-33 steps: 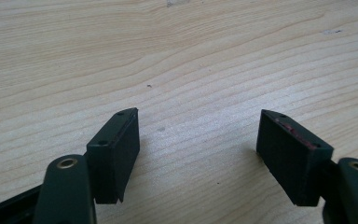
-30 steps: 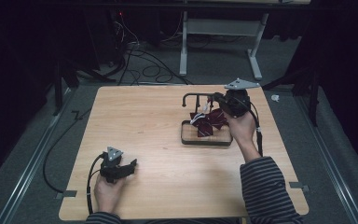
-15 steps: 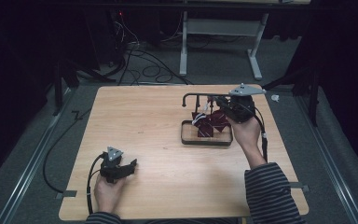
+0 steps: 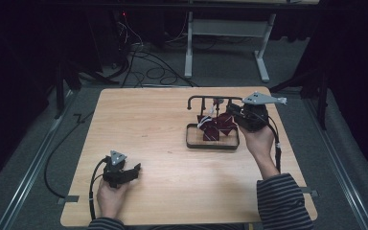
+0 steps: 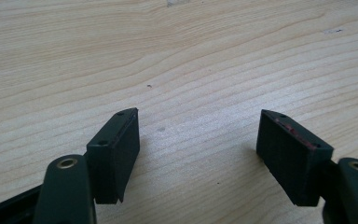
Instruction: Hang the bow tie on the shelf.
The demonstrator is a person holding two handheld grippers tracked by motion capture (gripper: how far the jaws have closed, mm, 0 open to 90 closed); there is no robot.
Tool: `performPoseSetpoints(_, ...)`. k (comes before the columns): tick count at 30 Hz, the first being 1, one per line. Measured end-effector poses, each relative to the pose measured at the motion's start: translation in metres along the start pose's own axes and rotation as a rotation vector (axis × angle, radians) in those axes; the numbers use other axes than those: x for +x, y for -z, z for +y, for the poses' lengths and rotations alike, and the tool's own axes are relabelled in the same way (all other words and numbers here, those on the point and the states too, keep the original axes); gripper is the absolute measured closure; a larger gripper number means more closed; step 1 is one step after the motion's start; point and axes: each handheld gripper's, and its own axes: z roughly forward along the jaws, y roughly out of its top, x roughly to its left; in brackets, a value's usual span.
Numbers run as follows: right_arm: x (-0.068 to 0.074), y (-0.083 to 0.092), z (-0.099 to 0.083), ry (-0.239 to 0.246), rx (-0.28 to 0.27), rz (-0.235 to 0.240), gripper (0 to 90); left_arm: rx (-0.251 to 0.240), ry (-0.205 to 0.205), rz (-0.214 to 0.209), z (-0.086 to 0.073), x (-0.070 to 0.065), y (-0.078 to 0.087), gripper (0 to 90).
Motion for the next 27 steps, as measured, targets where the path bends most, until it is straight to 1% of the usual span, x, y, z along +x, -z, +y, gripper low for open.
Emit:
performPoseSetpoints(3, -0.001, 0.002, -0.006, -0.014, 0.008, -0.003, 79.4, 0.0, 0.0, 0.0, 0.0, 0.0, 0.0, 30.6)
performPoseSetpoints(7, -0.003, 0.004, -0.009, -0.013, 0.008, -0.004, 78.4, 0.001, -0.001, 0.0, 0.0, 0.0, 0.0, 30.6)
performPoseSetpoints(13, -0.007, 0.014, -0.018, -0.027, 0.002, -0.006, 77.3, 0.001, -0.001, 0.001, 0.0, 0.0, 0.0, 30.6)
performPoseSetpoints(18, -0.01, 0.021, -0.029, -0.046, 0.001, -0.011, 76.0, -0.001, -0.002, 0.002, 0.0, 0.0, 0.0, 30.6)
performPoseSetpoints(20, -0.011, 0.022, -0.031, -0.043, 0.001, -0.008, 75.7, -0.001, -0.002, 0.002, 0.0, 0.0, 0.0, 30.6)
performPoseSetpoints(25, -0.011, 0.026, -0.04, -0.058, 0.007, -0.014, 75.7, -0.001, -0.002, 0.003, 0.0, 0.0, 0.0, 30.6)
performPoseSetpoints(26, -0.012, 0.028, -0.044, -0.054, 0.008, -0.015, 75.7, -0.002, -0.003, 0.004, 0.0, 0.0, 0.0, 30.6)
performPoseSetpoints(27, -0.012, 0.029, -0.045, -0.062, 0.007, -0.017, 75.7, -0.002, -0.003, 0.004, 0.0, 0.0, 0.0, 30.6)
